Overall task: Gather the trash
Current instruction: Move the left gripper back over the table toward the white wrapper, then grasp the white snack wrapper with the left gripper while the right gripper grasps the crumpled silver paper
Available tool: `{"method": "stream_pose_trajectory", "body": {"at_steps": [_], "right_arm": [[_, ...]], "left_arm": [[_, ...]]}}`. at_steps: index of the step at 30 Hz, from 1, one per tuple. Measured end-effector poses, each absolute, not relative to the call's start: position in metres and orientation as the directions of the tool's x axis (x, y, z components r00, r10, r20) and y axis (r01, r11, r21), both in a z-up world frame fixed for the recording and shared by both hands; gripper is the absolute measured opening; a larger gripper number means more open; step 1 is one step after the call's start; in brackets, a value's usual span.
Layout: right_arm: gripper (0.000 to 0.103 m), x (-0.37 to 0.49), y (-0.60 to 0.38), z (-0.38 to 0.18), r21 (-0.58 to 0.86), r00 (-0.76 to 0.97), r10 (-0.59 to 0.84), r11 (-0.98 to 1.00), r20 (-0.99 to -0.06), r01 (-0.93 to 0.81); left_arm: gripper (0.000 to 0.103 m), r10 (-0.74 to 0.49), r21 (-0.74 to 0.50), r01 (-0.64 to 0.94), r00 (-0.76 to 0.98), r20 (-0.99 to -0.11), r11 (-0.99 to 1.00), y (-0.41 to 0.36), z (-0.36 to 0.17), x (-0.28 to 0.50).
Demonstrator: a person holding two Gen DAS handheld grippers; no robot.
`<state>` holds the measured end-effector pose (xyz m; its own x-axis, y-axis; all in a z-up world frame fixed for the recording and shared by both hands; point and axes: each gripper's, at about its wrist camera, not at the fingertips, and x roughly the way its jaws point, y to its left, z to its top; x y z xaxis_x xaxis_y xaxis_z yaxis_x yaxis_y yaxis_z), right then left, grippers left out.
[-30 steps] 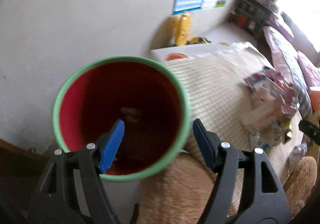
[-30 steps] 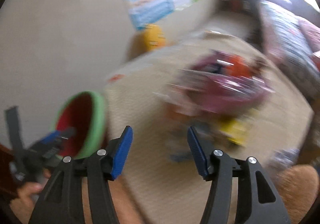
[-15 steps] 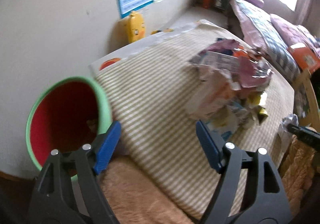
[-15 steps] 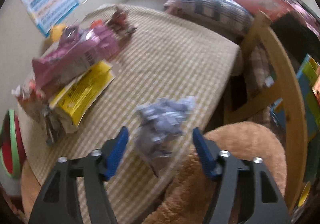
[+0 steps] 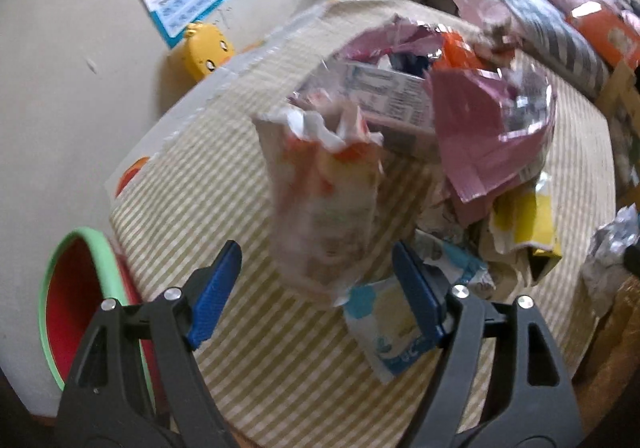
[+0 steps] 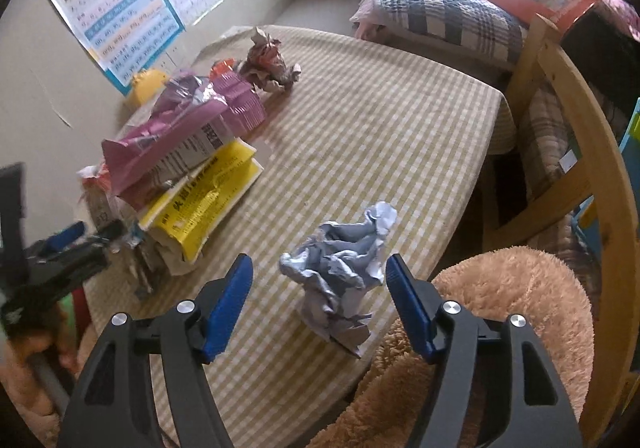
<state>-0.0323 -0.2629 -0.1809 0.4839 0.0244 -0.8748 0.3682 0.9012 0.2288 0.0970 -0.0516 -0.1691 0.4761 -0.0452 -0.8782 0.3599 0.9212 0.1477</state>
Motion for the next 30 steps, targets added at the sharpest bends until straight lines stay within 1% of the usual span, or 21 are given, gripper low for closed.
{"method": "stream_pose_trajectory", "body": {"at_steps": [1, 3, 4, 5, 6, 8, 14, 17, 19, 20, 21, 22, 24, 30], "right_arm": [[0.065, -0.032, -0.263, -0.18, 0.236, 0.487, 0.031, 0.901, -0.873, 0.365], [0.065, -0.032, -0.262, -0.18, 0.235, 0.487, 0.032, 0.902, -0.873, 0.361], [0.065, -0.032, -0.261, -0.18, 0.234, 0.486, 0.033, 0.904, -0.873, 0.359], [0.066, -0.032, -0.261, -0.181, 0.235, 0.488, 0.029, 0.9, -0.872, 0.366], [0.066, -0.032, -0.261, -0.181, 0.234, 0.488, 0.029, 0.901, -0.872, 0.366], [0.066, -0.031, -0.261, -0.181, 0.232, 0.486, 0.029, 0.902, -0.873, 0.363], [0.066, -0.029, -0.254, -0.183, 0.203, 0.465, 0.023, 0.918, -0.885, 0.341], [0.052, -0.025, -0.252, -0.192, 0.185, 0.421, 0.027, 0.922, -0.907, 0.339], [0.038, -0.024, -0.249, -0.195, 0.156, 0.407, 0.006, 0.929, -0.913, 0.336], [0.021, -0.025, -0.249, -0.195, 0.149, 0.408, 0.0, 0.93, -0.913, 0.335], [0.014, -0.025, -0.249, -0.194, 0.143, 0.411, -0.008, 0.931, -0.911, 0.335], [0.01, -0.026, -0.249, -0.194, 0.153, 0.417, 0.001, 0.931, -0.909, 0.332], [0.006, -0.027, -0.249, -0.192, 0.195, 0.439, 0.04, 0.93, -0.898, 0.313], [0.005, -0.026, -0.24, -0.186, 0.314, 0.497, 0.162, 0.919, -0.852, 0.238]], "left_arm": [[0.071, -0.045, 0.149, 0.359, 0.479, -0.877, 0.921, -0.052, -0.17, 0.097], [0.043, -0.045, 0.138, 0.346, 0.472, -0.88, 0.928, -0.049, -0.173, 0.098], [0.042, -0.043, 0.13, 0.336, 0.464, -0.885, 0.933, -0.045, -0.174, 0.098], [0.036, -0.055, 0.112, 0.325, 0.464, -0.884, 0.939, -0.04, -0.172, 0.097], [0.033, -0.056, 0.108, 0.321, 0.463, -0.885, 0.941, -0.037, -0.17, 0.097], [0.03, -0.071, 0.088, 0.312, 0.464, -0.883, 0.946, -0.028, -0.165, 0.093], [0.03, -0.089, 0.053, 0.278, 0.475, -0.875, 0.959, -0.003, -0.148, 0.069], [0.03, -0.114, 0.008, 0.262, 0.447, -0.887, 0.965, 0.007, -0.148, 0.058], [0.031, -0.126, -0.008, 0.264, 0.431, -0.893, 0.964, 0.01, -0.15, 0.054], [0.031, -0.132, -0.015, 0.269, 0.42, -0.898, 0.963, 0.01, -0.153, 0.052], [0.032, -0.134, -0.02, 0.271, 0.411, -0.902, 0.962, 0.01, -0.156, 0.05], [0.033, -0.14, -0.028, 0.271, 0.402, -0.905, 0.962, 0.01, -0.158, 0.049], [0.036, -0.159, -0.054, 0.268, 0.385, -0.909, 0.962, 0.011, -0.162, 0.048], [0.041, -0.183, -0.091, 0.252, 0.371, -0.91, 0.963, 0.016, -0.165, 0.048]]}}
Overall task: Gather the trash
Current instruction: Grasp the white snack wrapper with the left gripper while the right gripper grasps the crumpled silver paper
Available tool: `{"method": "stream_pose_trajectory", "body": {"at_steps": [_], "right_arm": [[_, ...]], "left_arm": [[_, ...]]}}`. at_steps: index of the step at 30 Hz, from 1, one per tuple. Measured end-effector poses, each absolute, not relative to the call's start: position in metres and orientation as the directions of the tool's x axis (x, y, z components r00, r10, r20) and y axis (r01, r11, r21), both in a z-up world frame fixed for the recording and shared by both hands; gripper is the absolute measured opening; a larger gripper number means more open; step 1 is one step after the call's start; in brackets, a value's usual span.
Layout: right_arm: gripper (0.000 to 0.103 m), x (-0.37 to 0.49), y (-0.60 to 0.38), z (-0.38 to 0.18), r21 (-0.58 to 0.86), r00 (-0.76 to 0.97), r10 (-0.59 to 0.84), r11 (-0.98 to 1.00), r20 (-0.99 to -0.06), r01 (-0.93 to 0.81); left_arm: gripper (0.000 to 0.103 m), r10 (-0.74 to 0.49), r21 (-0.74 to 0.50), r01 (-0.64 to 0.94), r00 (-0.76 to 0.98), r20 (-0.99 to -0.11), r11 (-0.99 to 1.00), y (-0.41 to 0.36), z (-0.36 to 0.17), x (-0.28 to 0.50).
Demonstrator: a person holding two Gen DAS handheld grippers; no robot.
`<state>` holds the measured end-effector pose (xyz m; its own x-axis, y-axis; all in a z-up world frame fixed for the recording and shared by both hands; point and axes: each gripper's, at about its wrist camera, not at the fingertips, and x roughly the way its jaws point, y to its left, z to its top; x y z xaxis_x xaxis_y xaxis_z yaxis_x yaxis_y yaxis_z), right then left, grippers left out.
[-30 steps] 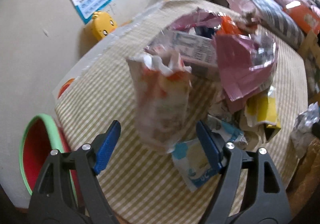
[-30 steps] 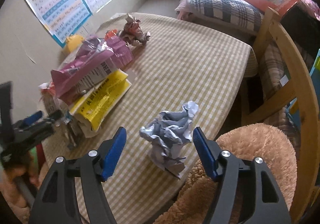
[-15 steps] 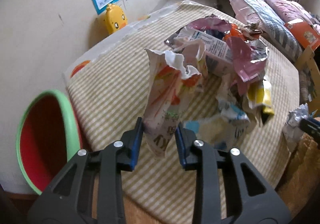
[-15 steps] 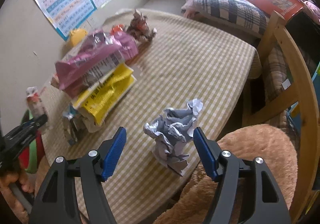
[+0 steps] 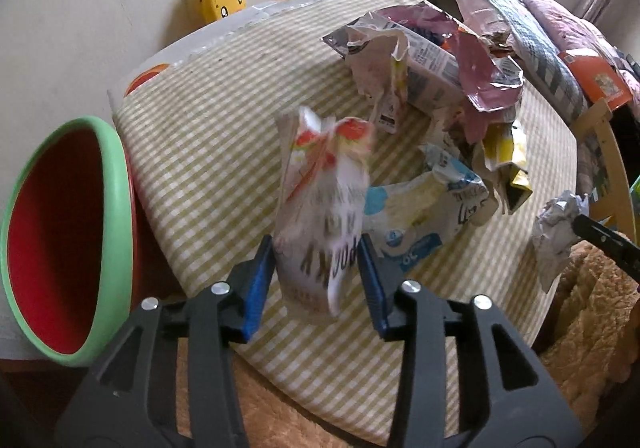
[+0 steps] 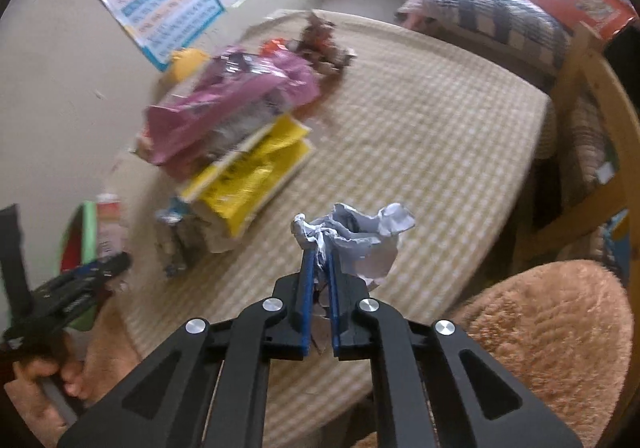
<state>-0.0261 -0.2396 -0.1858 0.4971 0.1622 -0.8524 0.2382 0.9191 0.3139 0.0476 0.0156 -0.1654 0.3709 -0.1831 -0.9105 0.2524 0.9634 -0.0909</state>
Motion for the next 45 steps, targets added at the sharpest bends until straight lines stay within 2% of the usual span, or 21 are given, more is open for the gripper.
{"method": "stream_pose_trajectory", "body": {"at_steps": [2, 4, 6, 8, 13, 19, 25, 26, 27, 28, 29, 32, 39, 45], "right_arm": [[0.006, -0.025, -0.236, -0.186, 0.354, 0.502, 0.211, 0.911, -0.839, 0.21], [0.017, -0.023, -0.236, -0.19, 0.383, 0.487, 0.243, 0.899, -0.839, 0.212], [0.037, -0.025, -0.24, -0.191, 0.406, 0.496, 0.25, 0.882, -0.832, 0.237], [0.044, -0.028, -0.247, -0.187, 0.418, 0.524, 0.234, 0.869, -0.819, 0.265], [0.05, -0.031, -0.256, -0.188, 0.405, 0.514, 0.205, 0.858, -0.833, 0.315], [0.052, -0.03, -0.26, -0.195, 0.369, 0.469, 0.18, 0.861, -0.865, 0.35], [0.052, -0.026, -0.25, -0.203, 0.26, 0.408, 0.107, 0.903, -0.907, 0.341], [0.047, -0.027, -0.249, -0.204, 0.252, 0.405, 0.1, 0.906, -0.909, 0.34], [0.043, -0.027, -0.248, -0.203, 0.243, 0.404, 0.093, 0.909, -0.91, 0.339], [0.041, -0.028, -0.249, -0.203, 0.244, 0.407, 0.093, 0.909, -0.909, 0.337], [0.024, -0.029, -0.248, -0.202, 0.243, 0.41, 0.092, 0.911, -0.908, 0.334], [0.025, -0.031, -0.247, -0.195, 0.253, 0.43, 0.097, 0.912, -0.897, 0.322], [0.025, -0.026, -0.232, -0.167, 0.317, 0.507, 0.151, 0.912, -0.849, 0.259], [0.025, -0.013, -0.189, -0.135, 0.341, 0.557, 0.212, 0.93, -0.803, 0.138]], "left_arm": [[0.044, -0.183, -0.099, 0.24, 0.363, -0.914, 0.966, 0.016, -0.167, 0.049], [0.049, -0.179, -0.097, 0.232, 0.364, -0.914, 0.968, 0.017, -0.168, 0.049], [0.056, -0.169, -0.084, 0.234, 0.373, -0.912, 0.969, 0.016, -0.167, 0.05], [0.06, -0.165, -0.077, 0.235, 0.382, -0.909, 0.969, 0.016, -0.165, 0.05], [0.063, -0.159, -0.077, 0.223, 0.381, -0.911, 0.972, 0.017, -0.167, 0.053], [0.066, -0.146, -0.067, 0.227, 0.354, -0.924, 0.972, 0.013, -0.176, 0.056], [0.066, -0.116, -0.049, 0.232, 0.284, -0.952, 0.971, 0.008, -0.2, 0.057], [0.06, -0.114, -0.047, 0.23, 0.286, -0.951, 0.972, 0.008, -0.2, 0.056], [0.047, -0.114, -0.048, 0.225, 0.291, -0.95, 0.973, 0.01, -0.2, 0.056], [0.043, -0.117, -0.054, 0.216, 0.293, -0.949, 0.975, 0.012, -0.199, 0.057], [0.04, -0.131, -0.072, 0.203, 0.295, -0.947, 0.977, 0.016, -0.197, 0.058], [0.038, -0.155, -0.103, 0.173, 0.318, -0.935, 0.979, 0.026, -0.189, 0.058], [0.038, -0.149, -0.088, 0.15, 0.465, -0.873, 0.985, 0.042, -0.144, 0.051], [0.038, -0.125, -0.088, 0.095, 0.539, -0.833, 0.992, 0.075, -0.121, 0.047]]}}
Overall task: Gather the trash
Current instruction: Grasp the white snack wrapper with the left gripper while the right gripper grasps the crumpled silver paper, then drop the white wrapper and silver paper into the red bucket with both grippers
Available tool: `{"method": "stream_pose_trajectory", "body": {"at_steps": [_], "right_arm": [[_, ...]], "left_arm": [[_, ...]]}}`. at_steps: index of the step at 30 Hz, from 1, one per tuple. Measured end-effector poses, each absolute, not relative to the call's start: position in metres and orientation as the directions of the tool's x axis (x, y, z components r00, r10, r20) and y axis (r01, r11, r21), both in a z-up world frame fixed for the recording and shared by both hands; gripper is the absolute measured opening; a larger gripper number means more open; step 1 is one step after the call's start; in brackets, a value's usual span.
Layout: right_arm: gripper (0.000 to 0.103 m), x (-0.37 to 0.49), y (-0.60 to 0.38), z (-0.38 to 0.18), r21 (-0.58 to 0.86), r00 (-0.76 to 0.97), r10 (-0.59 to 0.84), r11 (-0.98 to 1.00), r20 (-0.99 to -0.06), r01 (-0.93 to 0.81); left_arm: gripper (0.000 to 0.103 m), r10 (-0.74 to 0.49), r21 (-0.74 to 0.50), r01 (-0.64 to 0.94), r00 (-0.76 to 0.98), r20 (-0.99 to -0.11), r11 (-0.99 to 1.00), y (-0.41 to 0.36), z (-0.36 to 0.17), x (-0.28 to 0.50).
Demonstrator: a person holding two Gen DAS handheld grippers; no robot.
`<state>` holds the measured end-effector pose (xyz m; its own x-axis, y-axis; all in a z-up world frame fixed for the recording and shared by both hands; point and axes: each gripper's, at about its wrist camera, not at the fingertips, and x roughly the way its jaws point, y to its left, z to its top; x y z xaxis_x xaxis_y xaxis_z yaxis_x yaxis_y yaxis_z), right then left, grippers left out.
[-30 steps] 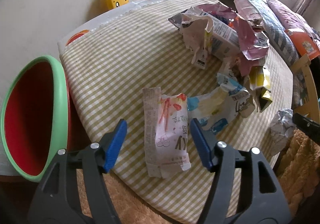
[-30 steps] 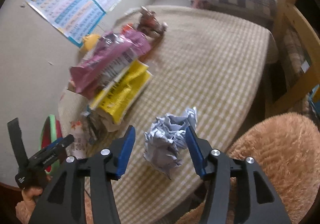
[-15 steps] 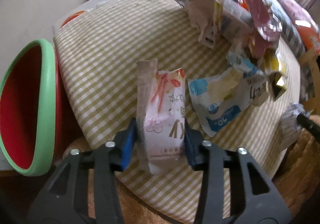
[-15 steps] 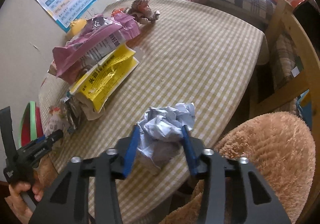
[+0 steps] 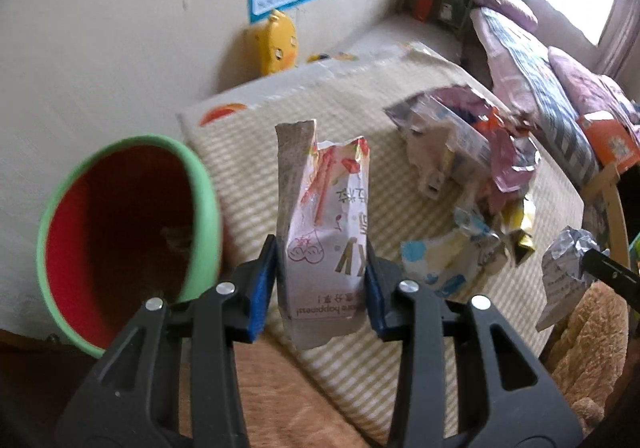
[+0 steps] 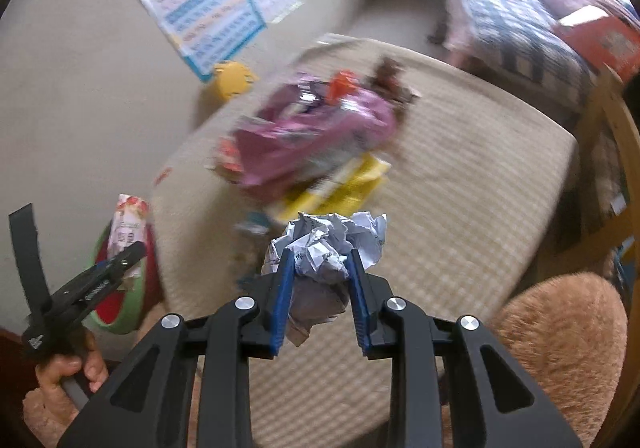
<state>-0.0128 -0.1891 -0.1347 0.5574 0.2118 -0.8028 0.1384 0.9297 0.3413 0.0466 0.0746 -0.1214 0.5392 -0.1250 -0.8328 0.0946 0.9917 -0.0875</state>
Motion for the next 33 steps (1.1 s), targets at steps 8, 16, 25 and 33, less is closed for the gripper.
{"method": "stream_pose_trajectory", "body": {"at_steps": [8, 16, 25, 33], "right_arm": [[0.025, 0.018, -0.108, -0.119, 0.351, 0.543, 0.319, 0.935, -0.777, -0.047], [0.026, 0.046, -0.019, -0.113, 0.394, 0.493, 0.447, 0.894, -0.746, -0.214], [0.026, 0.087, 0.051, -0.112, 0.443, 0.445, 0.53, 0.848, -0.722, -0.291], [0.031, 0.1, 0.077, -0.122, 0.443, 0.418, 0.538, 0.842, -0.732, -0.307]], "left_arm": [[0.038, -0.045, -0.08, -0.037, 0.566, -0.823, 0.996, 0.137, -0.118, 0.039], [0.038, 0.032, -0.074, -0.176, 0.534, -0.845, 0.982, 0.205, -0.133, 0.03], [0.038, 0.062, -0.087, -0.261, 0.513, -0.856, 0.962, 0.253, -0.142, 0.032], [0.045, 0.069, -0.097, -0.294, 0.507, -0.859, 0.951, 0.266, -0.145, 0.034]]}}
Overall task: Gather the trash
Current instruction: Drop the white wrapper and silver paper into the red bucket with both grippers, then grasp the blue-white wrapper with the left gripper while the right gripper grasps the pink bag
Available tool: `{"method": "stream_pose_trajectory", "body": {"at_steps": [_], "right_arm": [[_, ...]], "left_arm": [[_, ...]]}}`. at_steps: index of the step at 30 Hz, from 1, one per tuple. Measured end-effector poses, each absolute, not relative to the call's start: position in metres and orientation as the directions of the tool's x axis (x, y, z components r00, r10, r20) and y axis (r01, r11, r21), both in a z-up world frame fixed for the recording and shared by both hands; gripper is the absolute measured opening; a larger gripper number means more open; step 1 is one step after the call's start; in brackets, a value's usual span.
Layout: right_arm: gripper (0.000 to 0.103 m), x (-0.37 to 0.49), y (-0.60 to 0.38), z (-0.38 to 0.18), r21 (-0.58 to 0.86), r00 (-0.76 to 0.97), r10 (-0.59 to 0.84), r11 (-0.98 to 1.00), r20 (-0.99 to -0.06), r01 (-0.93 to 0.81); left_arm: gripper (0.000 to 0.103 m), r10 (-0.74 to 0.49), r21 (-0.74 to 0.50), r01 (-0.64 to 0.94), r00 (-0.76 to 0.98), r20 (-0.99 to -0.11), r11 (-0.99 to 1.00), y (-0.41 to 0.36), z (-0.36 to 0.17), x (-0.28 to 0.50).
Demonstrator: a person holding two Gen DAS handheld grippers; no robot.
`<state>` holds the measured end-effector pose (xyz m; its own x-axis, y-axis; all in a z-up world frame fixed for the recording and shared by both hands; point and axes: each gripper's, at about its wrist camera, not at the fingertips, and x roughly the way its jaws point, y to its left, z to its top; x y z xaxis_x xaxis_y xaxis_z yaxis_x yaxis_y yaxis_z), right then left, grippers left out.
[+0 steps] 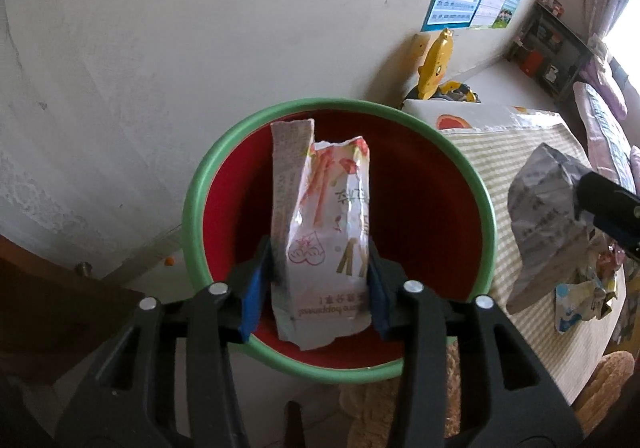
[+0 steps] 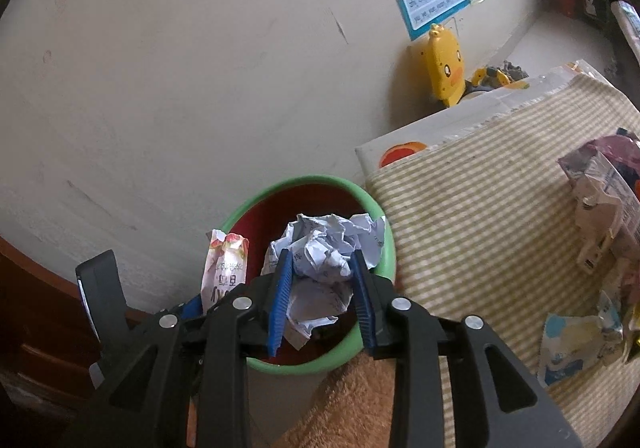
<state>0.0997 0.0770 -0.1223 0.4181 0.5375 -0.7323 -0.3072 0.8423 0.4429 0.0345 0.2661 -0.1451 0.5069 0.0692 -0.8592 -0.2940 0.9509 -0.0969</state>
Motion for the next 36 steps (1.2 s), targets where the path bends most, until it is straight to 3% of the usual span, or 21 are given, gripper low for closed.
{"method": "stream_pose_trajectory", "body": {"at_steps": [1, 3, 8, 25, 29, 36], "right_arm": [[0.033, 0.099, 0.08, -0.123, 0.442, 0.417, 0.539, 0.841, -0.731, -0.312], [0.043, 0.103, 0.084, -0.122, 0.445, 0.42, 0.544, 0.838, -0.727, -0.315], [0.049, 0.097, 0.088, -0.114, 0.386, 0.459, 0.508, 0.859, -0.728, -0.337], [0.055, 0.071, 0.023, -0.097, 0.3, 0.579, 0.396, 0.918, -0.712, -0.259], [0.056, 0.066, -0.034, -0.108, 0.292, 0.604, 0.313, 0.947, -0.733, -0.137], [0.056, 0.052, -0.164, -0.151, 0.311, 0.587, 0.128, 0.924, -0.799, 0.222]], "left_arm": [[0.048, 0.072, -0.097, -0.299, 0.506, -0.859, 0.949, 0.267, -0.146, 0.035], [0.063, 0.076, -0.094, -0.302, 0.505, -0.86, 0.949, 0.266, -0.148, 0.036], [0.072, 0.084, -0.084, -0.3, 0.506, -0.858, 0.95, 0.265, -0.15, 0.034], [0.072, 0.076, -0.049, -0.222, 0.52, -0.851, 0.974, 0.226, -0.137, 0.032], [0.073, 0.062, -0.046, -0.194, 0.518, -0.853, 0.98, 0.21, -0.136, 0.031], [0.073, -0.005, -0.036, -0.05, 0.514, -0.858, 0.998, 0.155, -0.139, 0.032]]}}
